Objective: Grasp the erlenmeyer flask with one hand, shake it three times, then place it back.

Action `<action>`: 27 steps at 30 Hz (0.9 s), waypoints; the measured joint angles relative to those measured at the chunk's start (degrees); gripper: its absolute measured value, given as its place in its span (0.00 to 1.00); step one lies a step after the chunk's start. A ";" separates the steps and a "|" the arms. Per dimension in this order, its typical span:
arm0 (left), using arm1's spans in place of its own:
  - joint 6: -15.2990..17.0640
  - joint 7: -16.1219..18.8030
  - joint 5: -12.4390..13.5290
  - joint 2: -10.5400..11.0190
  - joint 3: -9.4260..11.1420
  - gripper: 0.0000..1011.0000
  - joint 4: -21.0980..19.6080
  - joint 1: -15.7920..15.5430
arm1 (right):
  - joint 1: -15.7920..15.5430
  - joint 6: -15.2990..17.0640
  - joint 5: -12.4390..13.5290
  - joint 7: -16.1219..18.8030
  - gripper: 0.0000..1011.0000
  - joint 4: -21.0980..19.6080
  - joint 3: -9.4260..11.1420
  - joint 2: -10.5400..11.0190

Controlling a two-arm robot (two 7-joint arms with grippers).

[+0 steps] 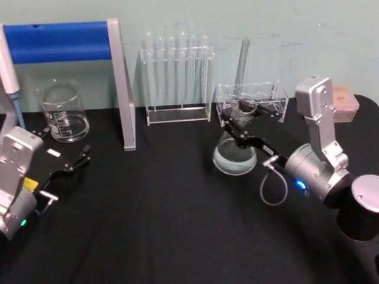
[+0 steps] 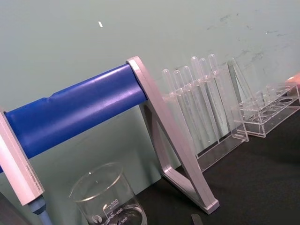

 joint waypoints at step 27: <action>0.00 0.00 0.00 0.00 0.00 0.99 0.00 0.00 | -1.56 0.34 3.89 7.82 0.44 -6.27 -10.59 1.16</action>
